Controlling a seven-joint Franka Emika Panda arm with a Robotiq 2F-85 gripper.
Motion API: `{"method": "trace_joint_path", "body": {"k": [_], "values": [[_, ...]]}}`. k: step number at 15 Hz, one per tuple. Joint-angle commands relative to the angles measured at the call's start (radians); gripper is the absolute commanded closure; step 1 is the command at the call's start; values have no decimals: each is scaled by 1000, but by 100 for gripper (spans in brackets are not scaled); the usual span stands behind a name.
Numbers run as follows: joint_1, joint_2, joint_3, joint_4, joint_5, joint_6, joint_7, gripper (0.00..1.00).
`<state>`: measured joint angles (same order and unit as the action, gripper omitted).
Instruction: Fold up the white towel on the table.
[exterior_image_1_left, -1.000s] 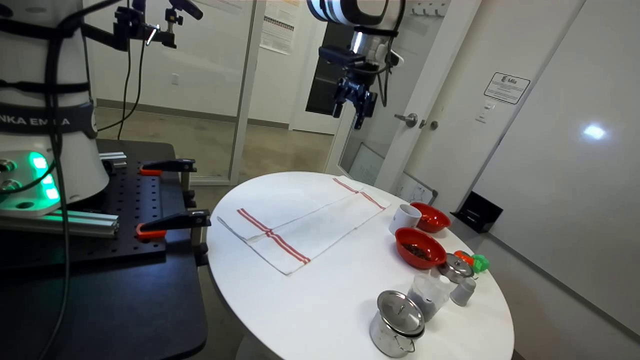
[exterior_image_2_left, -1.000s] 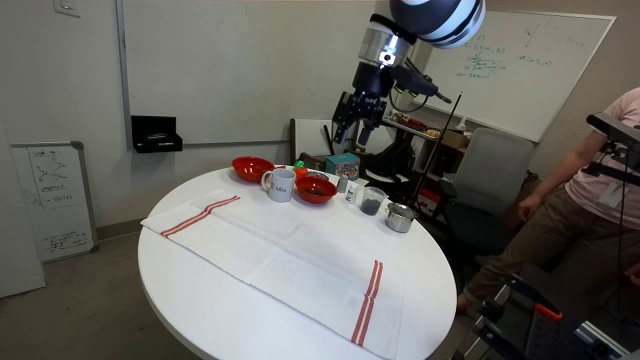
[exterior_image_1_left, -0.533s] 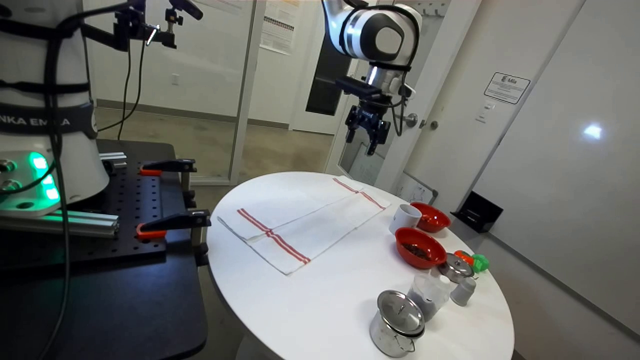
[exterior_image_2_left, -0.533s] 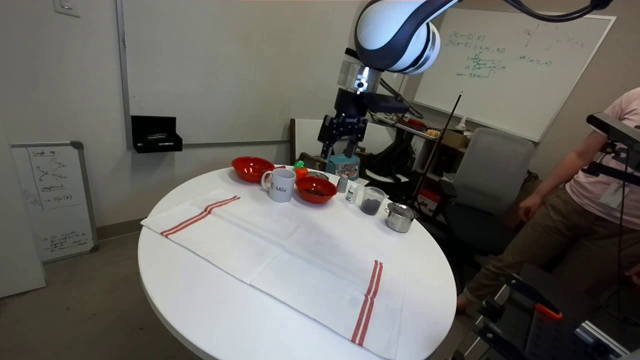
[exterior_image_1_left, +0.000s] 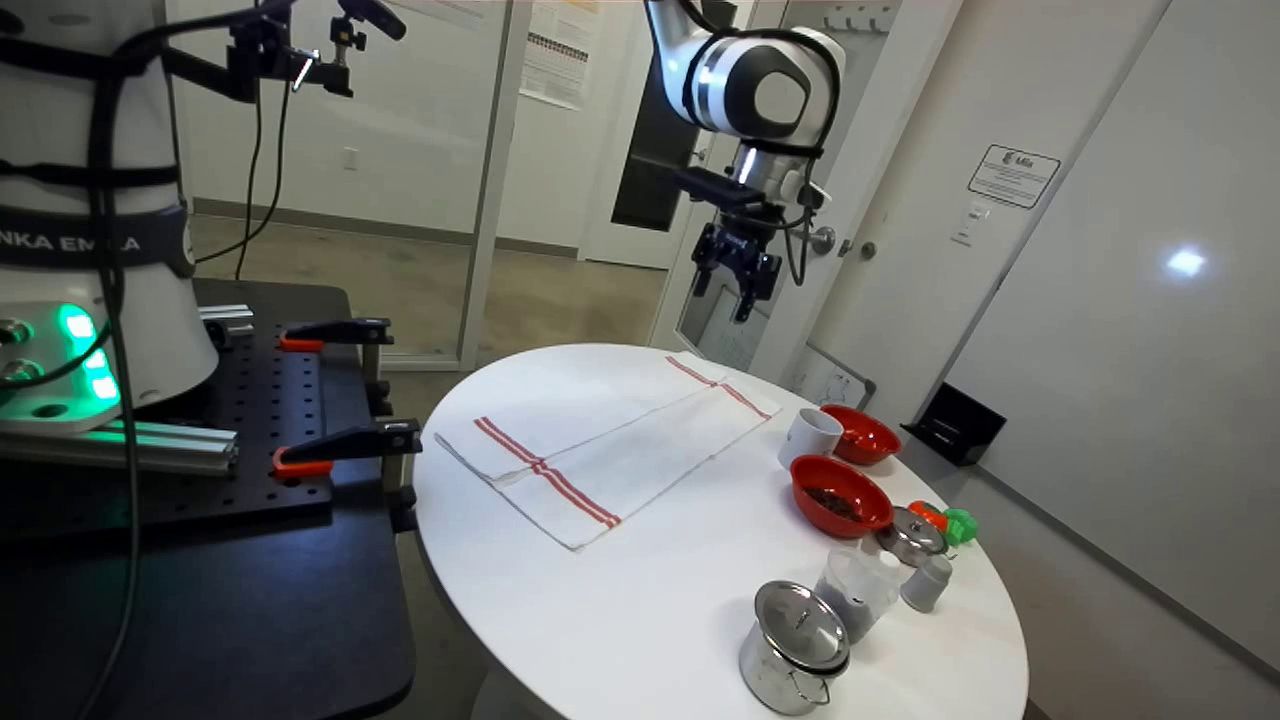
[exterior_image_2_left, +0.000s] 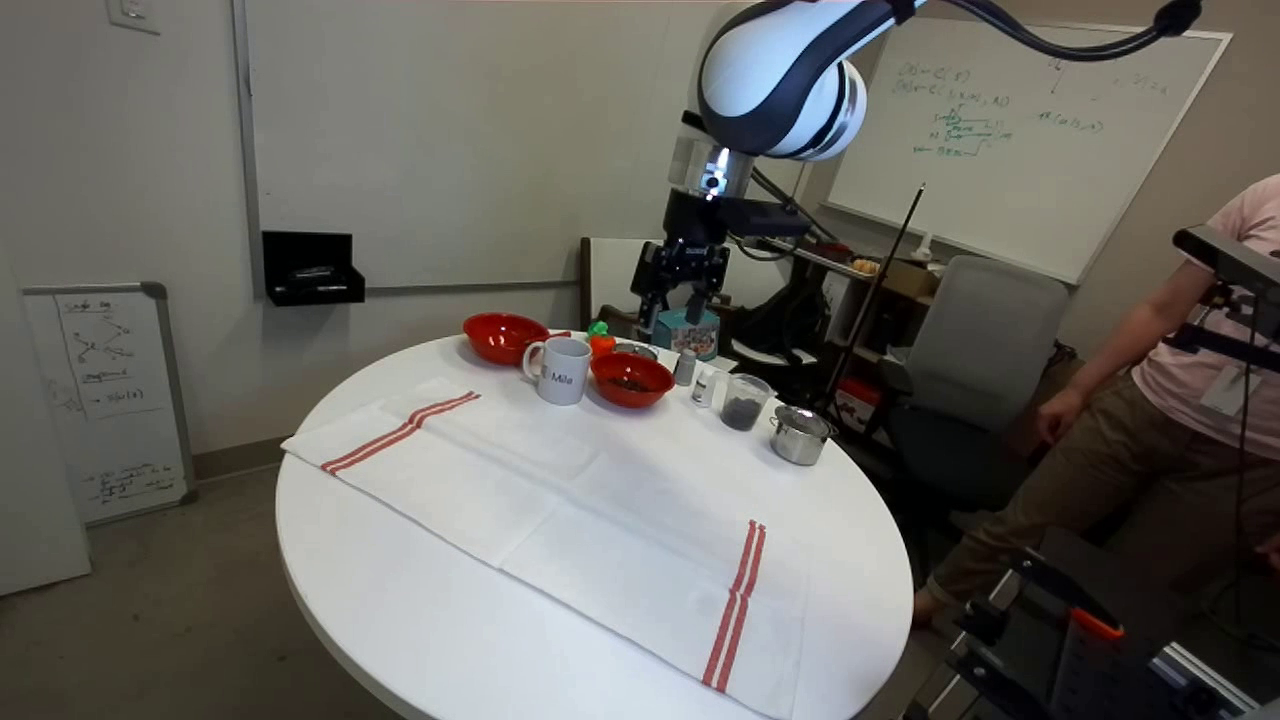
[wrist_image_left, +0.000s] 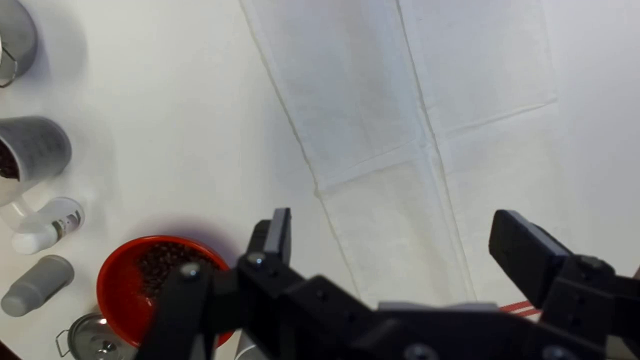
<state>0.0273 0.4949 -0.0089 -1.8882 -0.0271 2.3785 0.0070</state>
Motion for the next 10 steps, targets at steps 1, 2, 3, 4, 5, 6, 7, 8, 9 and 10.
{"method": "trace_joint_path", "body": {"k": [1,2,3,4,5,6,7,8,9,10], "values": [[-1,5,-2,-10,-1,49,23,0],[1,14,-4,-1,-5,55,26,0],[1,27,-5,17,-10,52,21,0],[1,36,-6,26,-12,55,17,0],[-6,51,-3,48,-19,23,-13,0],[-10,60,-3,58,-22,18,-27,0],[-20,79,0,77,-20,-1,-56,0],[-29,96,4,94,-17,-13,-84,0],[-29,121,-4,124,-31,-31,-94,0],[-29,150,-9,156,-50,-43,-116,0]]}}
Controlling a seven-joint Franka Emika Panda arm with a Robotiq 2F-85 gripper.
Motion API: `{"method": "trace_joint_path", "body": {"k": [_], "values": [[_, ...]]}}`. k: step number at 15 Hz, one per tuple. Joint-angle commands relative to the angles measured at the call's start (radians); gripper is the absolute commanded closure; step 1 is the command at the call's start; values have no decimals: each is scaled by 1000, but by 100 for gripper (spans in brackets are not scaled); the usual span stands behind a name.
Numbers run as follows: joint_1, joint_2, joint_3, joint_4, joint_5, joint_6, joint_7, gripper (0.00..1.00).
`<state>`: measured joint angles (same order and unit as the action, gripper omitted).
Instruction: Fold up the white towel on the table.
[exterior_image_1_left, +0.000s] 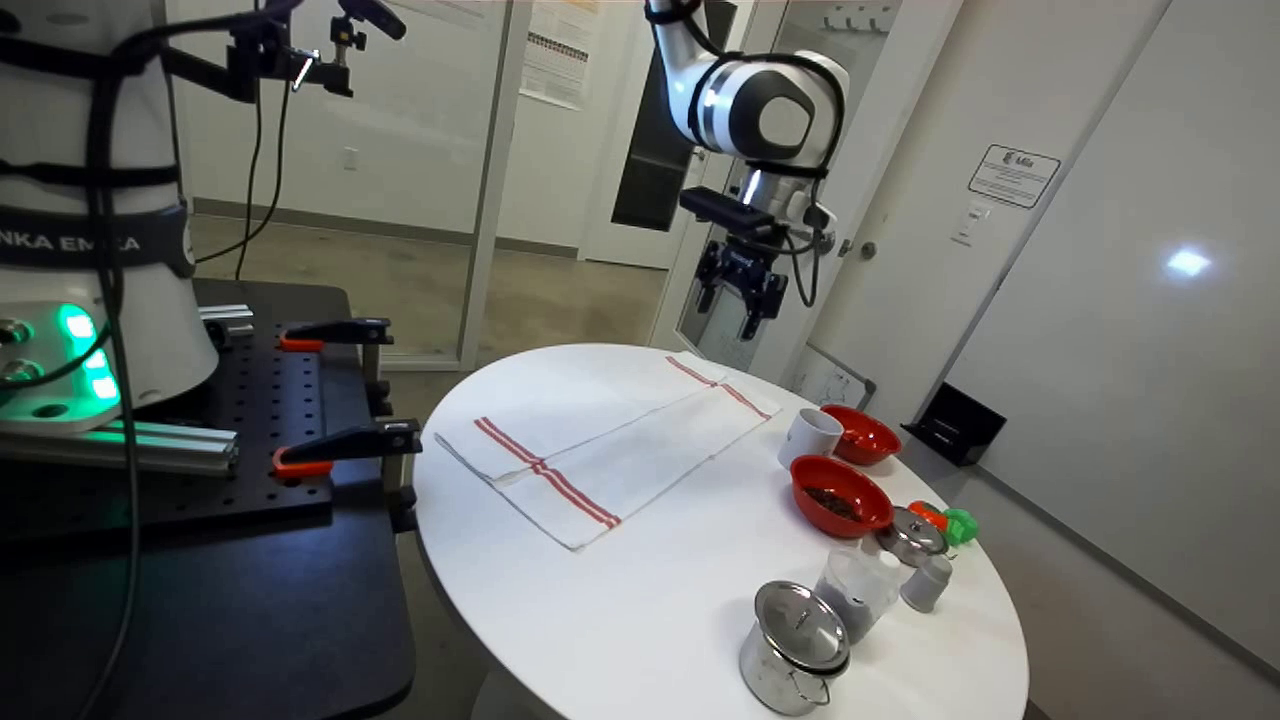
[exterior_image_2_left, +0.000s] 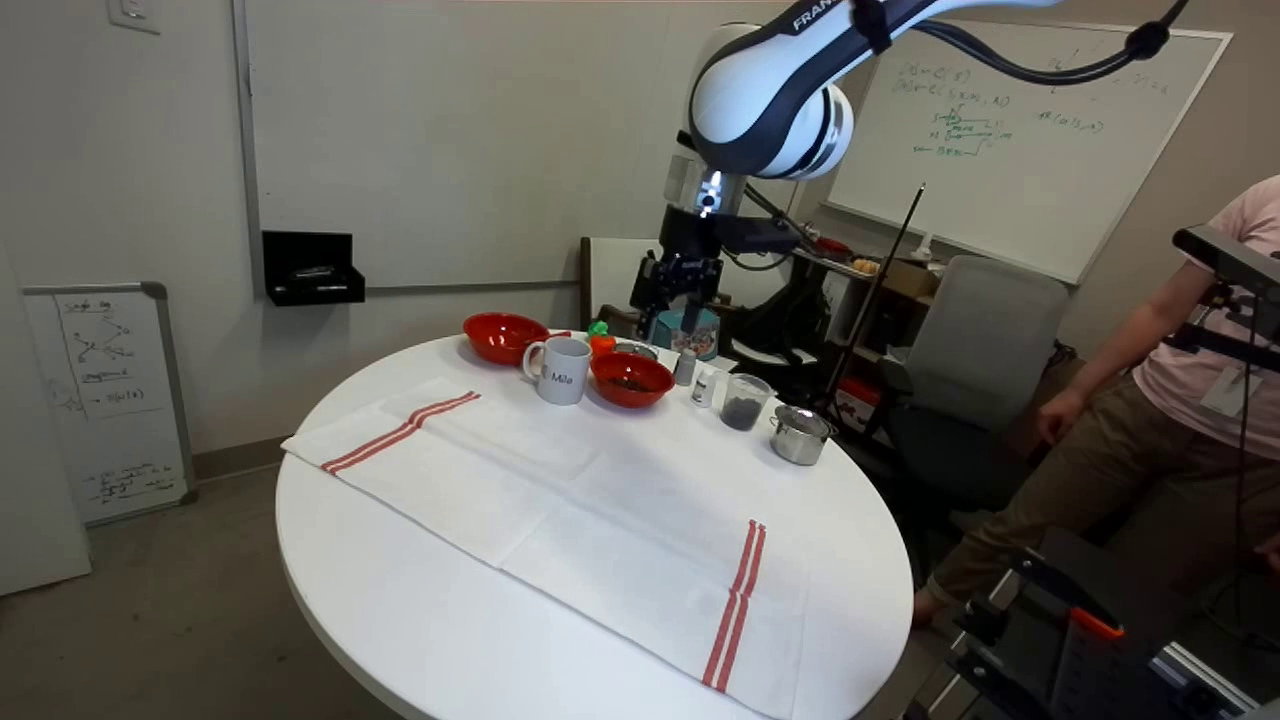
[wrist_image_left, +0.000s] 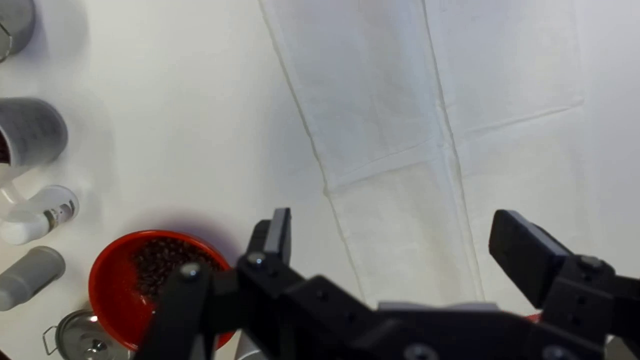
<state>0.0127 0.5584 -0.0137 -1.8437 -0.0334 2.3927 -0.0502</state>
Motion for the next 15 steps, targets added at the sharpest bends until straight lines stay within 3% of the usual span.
{"method": "trace_joint_path", "body": {"k": [1,5,15], "values": [[-17,111,-5,143,-59,-69,-85,0],[1,223,-21,294,-125,-86,-92,0],[-2,490,6,580,-89,-154,-81,0]]}}
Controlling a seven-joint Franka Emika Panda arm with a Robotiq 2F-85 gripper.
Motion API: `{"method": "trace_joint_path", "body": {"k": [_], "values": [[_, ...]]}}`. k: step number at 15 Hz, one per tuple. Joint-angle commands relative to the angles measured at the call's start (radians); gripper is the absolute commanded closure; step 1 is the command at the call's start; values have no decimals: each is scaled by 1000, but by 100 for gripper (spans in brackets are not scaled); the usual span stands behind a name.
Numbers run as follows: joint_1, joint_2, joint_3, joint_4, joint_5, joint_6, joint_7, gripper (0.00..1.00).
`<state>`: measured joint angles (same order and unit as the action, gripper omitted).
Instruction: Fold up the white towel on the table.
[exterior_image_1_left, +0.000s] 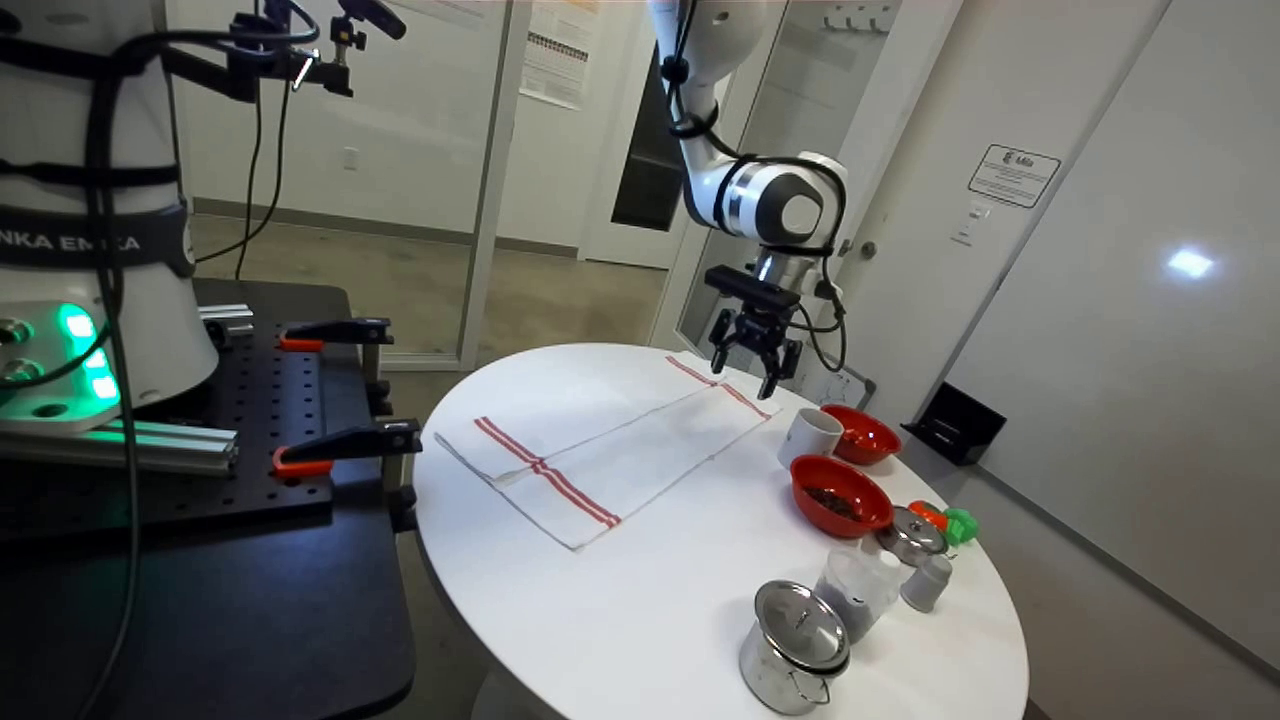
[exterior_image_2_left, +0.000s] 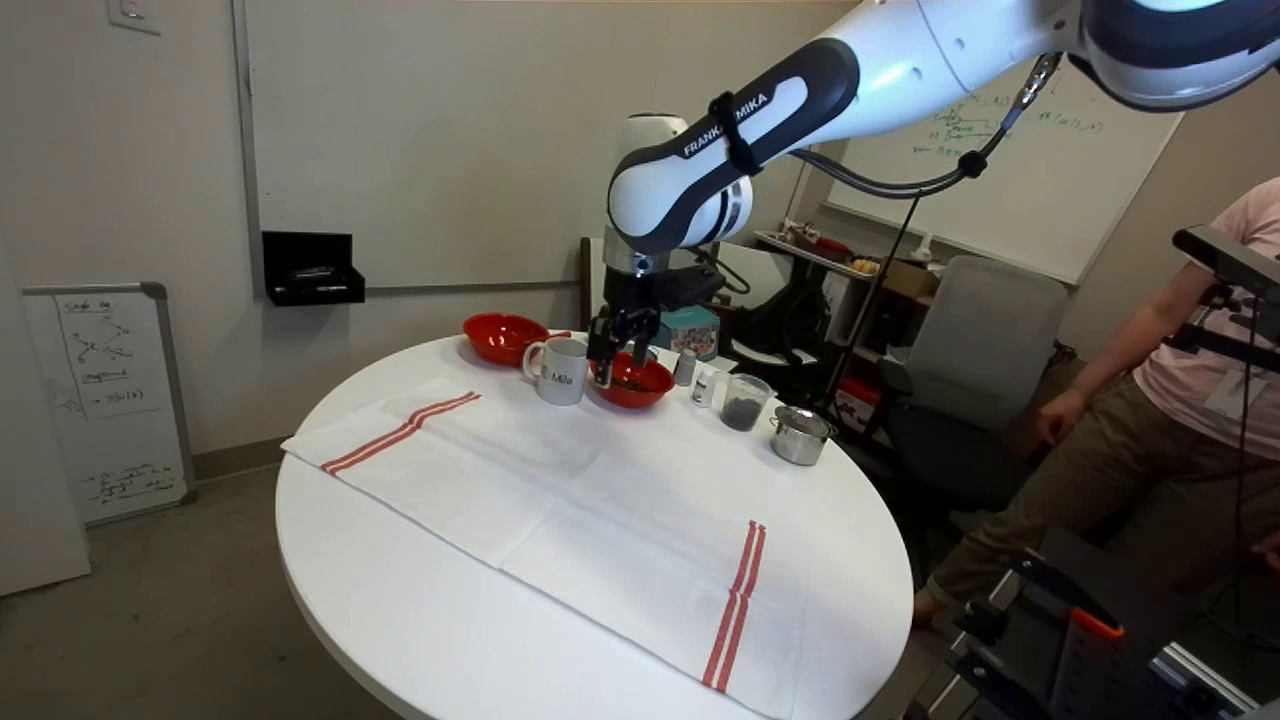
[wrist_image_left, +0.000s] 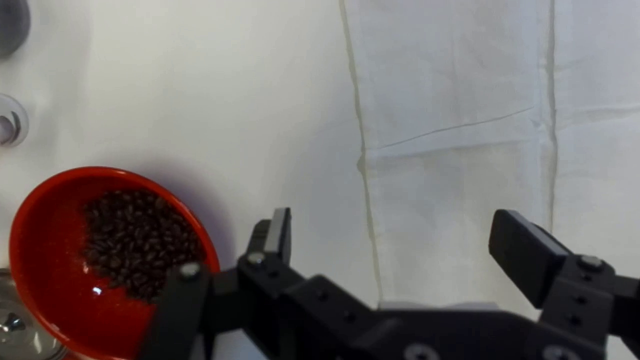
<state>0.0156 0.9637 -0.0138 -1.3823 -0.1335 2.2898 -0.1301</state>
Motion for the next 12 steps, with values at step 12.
{"method": "trace_joint_path", "body": {"k": [12], "values": [[-19,237,18,237,52,-117,13,0]]}}
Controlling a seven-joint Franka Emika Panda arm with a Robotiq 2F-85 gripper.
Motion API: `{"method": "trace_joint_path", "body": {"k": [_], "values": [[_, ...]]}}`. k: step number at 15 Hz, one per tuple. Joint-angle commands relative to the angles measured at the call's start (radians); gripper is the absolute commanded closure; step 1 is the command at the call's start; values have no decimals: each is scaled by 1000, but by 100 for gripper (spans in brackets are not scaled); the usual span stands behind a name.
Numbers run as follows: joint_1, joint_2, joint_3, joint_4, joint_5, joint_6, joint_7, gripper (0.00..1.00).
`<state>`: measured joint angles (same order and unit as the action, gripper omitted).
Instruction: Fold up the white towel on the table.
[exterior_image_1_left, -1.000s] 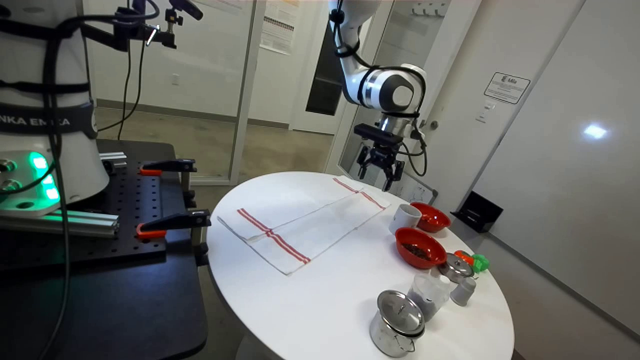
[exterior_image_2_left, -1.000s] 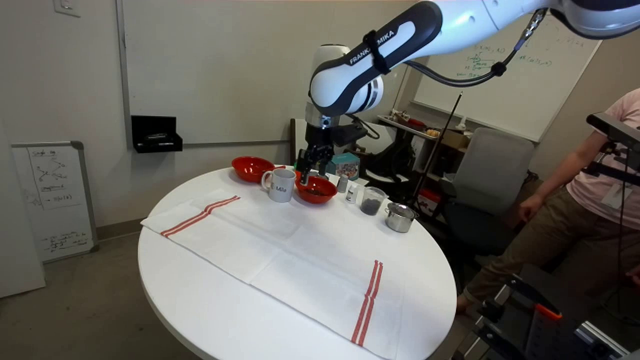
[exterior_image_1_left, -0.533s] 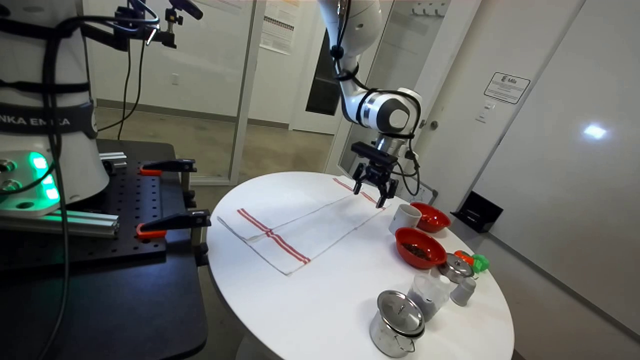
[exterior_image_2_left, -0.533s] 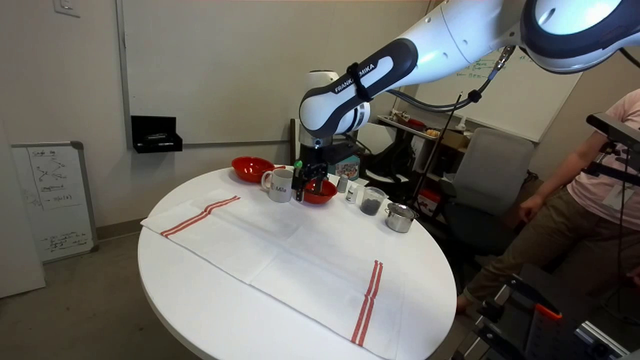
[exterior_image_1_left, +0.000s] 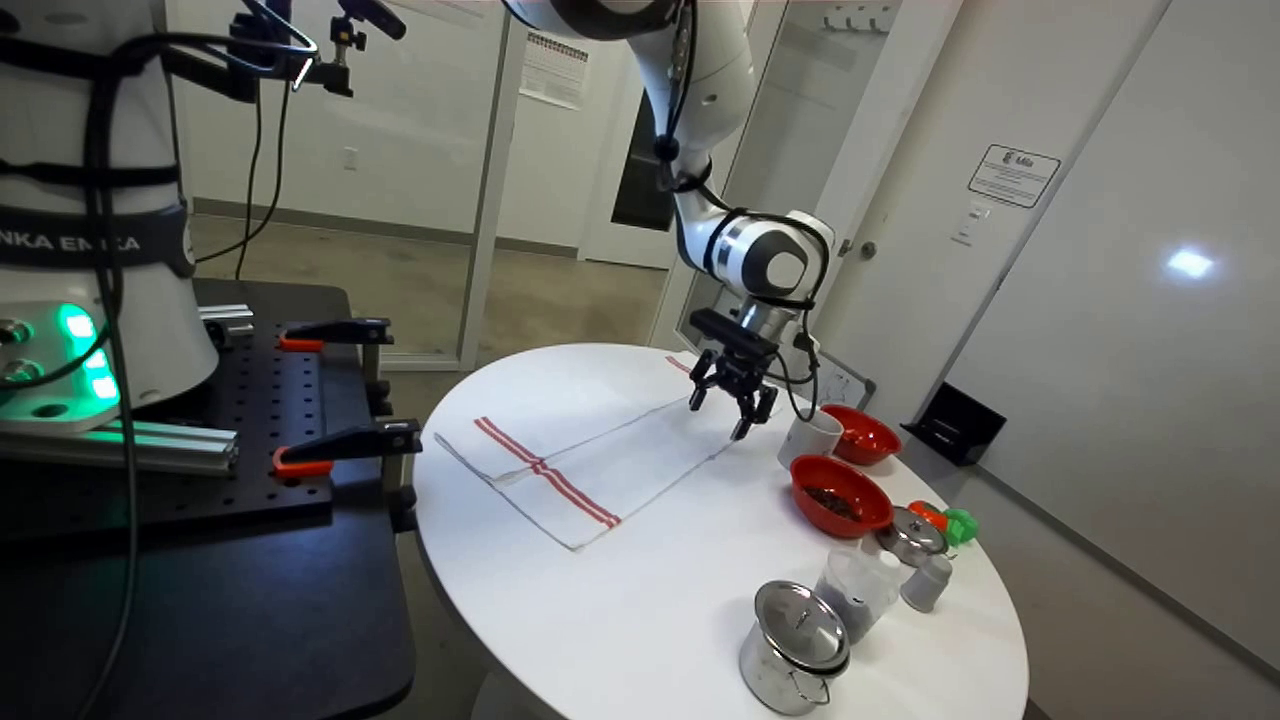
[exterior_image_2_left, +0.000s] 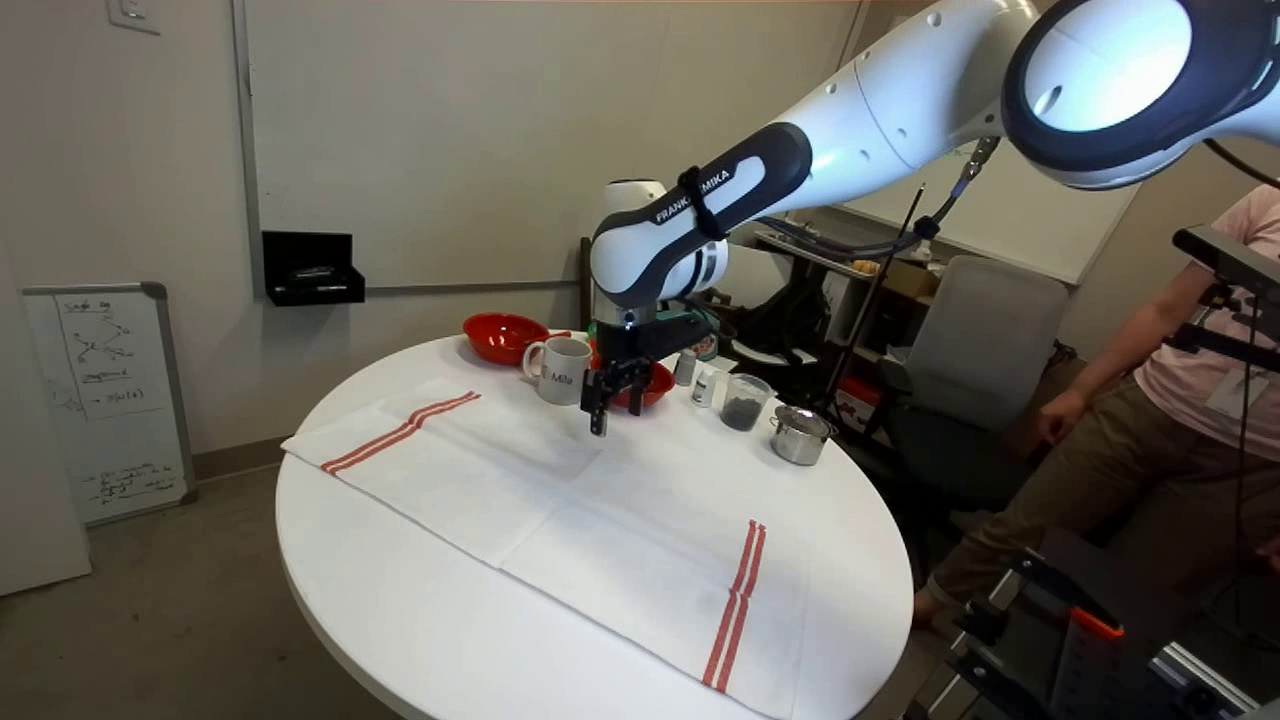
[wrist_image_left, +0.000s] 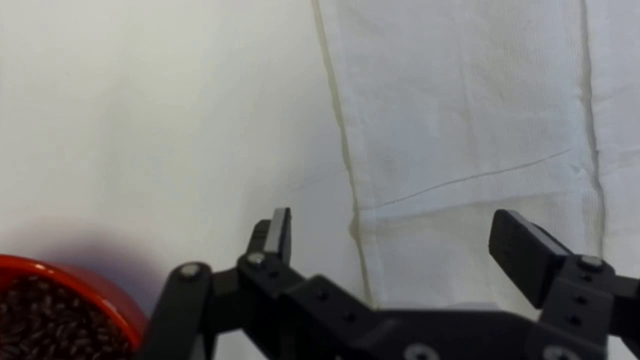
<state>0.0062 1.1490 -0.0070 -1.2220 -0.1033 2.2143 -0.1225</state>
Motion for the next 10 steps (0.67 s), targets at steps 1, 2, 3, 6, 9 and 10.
{"method": "trace_joint_path", "body": {"k": [1,2,3,6,9,10], "values": [[-10,61,11,84,22,-42,7,0],[-11,67,11,89,23,-43,6,0],[-11,76,12,96,24,-42,4,0],[-10,102,15,119,25,-43,2,0],[-5,132,17,148,23,-51,3,0],[-4,140,18,157,23,-54,2,0]]}}
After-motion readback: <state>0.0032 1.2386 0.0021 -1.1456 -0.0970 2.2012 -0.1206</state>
